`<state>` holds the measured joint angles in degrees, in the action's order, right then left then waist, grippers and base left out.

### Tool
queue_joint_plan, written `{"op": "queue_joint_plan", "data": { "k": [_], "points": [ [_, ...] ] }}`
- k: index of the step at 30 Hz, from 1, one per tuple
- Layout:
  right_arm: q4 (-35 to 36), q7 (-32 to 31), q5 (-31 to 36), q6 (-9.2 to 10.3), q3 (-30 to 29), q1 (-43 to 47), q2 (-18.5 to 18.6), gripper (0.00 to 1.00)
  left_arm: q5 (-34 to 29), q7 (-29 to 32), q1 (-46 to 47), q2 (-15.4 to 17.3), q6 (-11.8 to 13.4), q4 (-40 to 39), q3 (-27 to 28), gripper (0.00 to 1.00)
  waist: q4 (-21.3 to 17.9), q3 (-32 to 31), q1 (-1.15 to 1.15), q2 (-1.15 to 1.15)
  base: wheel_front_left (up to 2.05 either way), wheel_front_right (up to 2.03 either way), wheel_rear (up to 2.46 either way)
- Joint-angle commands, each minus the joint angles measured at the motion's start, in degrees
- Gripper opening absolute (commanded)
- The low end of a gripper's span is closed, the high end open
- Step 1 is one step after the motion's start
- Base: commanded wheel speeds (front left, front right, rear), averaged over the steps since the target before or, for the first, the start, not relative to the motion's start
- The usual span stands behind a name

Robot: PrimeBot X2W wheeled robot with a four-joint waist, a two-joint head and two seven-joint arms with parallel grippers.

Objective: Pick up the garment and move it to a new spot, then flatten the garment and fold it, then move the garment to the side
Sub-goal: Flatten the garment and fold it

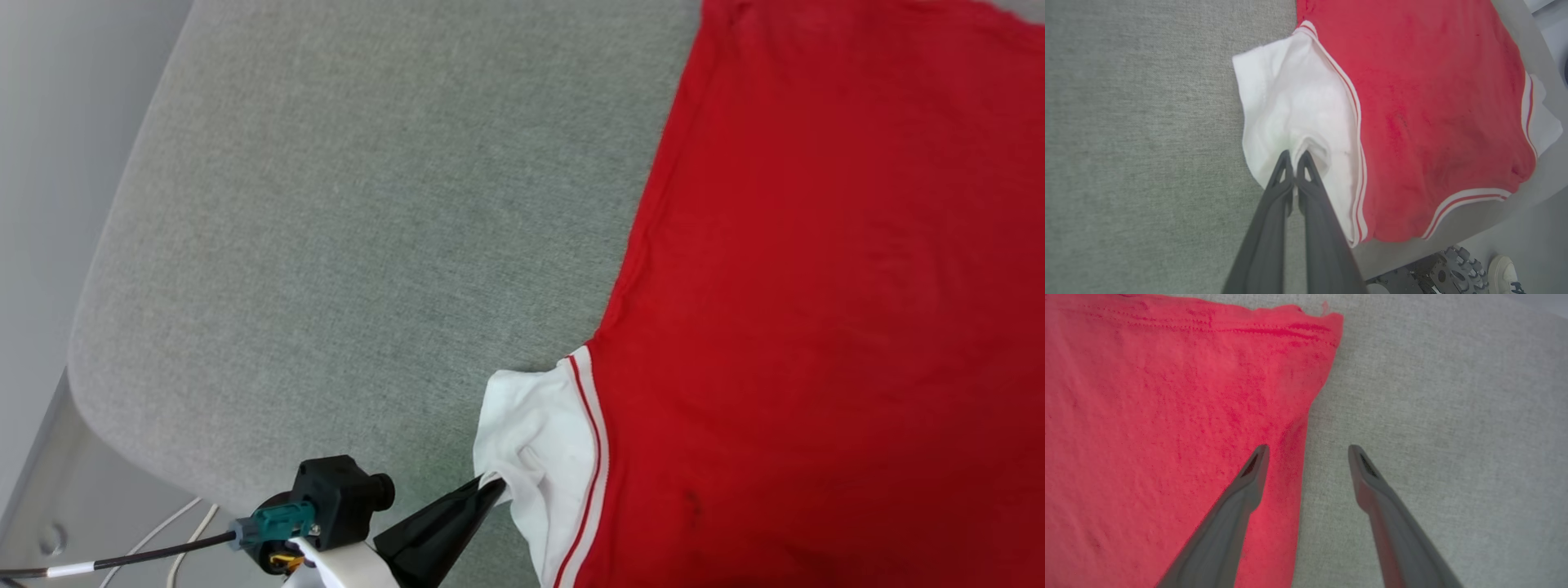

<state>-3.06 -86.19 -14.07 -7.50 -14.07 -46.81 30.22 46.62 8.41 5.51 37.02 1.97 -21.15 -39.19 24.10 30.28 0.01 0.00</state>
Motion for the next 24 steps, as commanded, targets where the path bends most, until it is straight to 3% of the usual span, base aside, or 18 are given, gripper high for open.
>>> {"op": "queue_joint_plan", "data": {
  "k": [1,11,12,13,14,24],
  "points": [
    [-0.56,-0.71,1.48,0.02,-0.18,-1.77,0.53,1.0,-0.29,-0.31,1.14,-0.74,-0.38,0.0,-0.26,0.0,3.54,3.59,-0.01,0.0,0.0,0.0,0.0],
    [-3.24,-3.0,5.76,0.02,-0.07,-3.42,0.26,1.0,-1.13,-0.82,3.66,-2.09,-1.79,1.24,-0.87,0.0,6.44,7.4,-0.01,0.0,0.0,0.0,0.0],
    [-3.54,-3.15,5.7,0.02,0.11,-2.73,0.16,0.9,-1.18,-0.9,3.74,-2.22,-1.91,1.51,-1.02,0.0,6.5,7.51,-0.01,0.0,0.0,0.0,0.0],
    [-3.66,-3.27,5.65,0.02,0.15,-2.02,-0.03,0.4,-1.18,-1.0,3.88,-2.34,-1.93,1.68,-1.06,0.0,6.51,7.61,-0.01,0.0,0.0,0.0,0.0],
    [-3.67,-3.35,5.59,0.02,0.0,-1.41,-0.29,0.0,-1.11,-1.01,3.98,-2.43,-2.01,1.81,-1.05,0.0,6.5,7.69,-0.01,0.0,0.0,0.0,0.0],
    [-3.89,-1.33,3.62,0.02,-0.87,3.01,-0.95,0.0,-2.89,-2.27,4.72,-1.37,-0.78,2.91,0.21,0.0,3.11,3.13,-0.01,0.0,0.0,0.0,0.0]
  ]
}}
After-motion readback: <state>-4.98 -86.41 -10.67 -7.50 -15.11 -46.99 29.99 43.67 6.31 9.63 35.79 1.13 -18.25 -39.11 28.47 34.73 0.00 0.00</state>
